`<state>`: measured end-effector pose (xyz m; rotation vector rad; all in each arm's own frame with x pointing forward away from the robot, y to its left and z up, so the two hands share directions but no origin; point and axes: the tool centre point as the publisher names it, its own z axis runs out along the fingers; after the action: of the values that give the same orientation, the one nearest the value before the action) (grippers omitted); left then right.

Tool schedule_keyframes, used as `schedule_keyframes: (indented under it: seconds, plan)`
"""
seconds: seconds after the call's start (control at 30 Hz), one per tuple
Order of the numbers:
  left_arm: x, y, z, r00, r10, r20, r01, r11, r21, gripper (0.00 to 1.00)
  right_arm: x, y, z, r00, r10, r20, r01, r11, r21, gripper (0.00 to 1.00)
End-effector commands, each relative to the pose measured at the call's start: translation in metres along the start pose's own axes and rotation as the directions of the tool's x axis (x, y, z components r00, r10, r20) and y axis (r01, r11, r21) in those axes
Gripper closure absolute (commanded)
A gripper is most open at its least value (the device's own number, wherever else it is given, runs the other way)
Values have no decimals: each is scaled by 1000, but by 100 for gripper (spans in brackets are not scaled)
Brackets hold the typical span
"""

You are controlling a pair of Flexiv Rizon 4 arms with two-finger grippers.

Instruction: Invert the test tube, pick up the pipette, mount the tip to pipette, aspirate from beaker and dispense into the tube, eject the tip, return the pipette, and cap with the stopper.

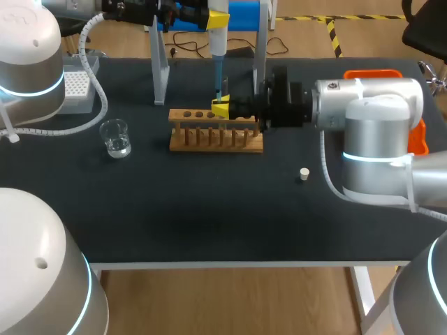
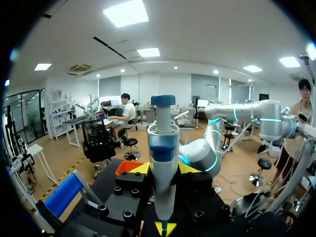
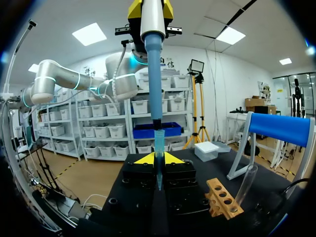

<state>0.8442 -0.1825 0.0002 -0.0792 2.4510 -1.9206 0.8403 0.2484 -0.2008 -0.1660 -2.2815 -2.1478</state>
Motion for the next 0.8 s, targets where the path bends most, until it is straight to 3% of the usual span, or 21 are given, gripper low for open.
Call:
schedule_keyframes:
  seconds: [0.03,0.8]
  plan:
    - [0,0,-1,1000,1,-2,-1,1000,-1,100,0,4,0,1000,-3,-5,3,1000,1,100]
    - [0,0,-1,1000,1,-2,-1,1000,-1,100,-1,18,4,1000,-22,-8,21,1000,-11,100]
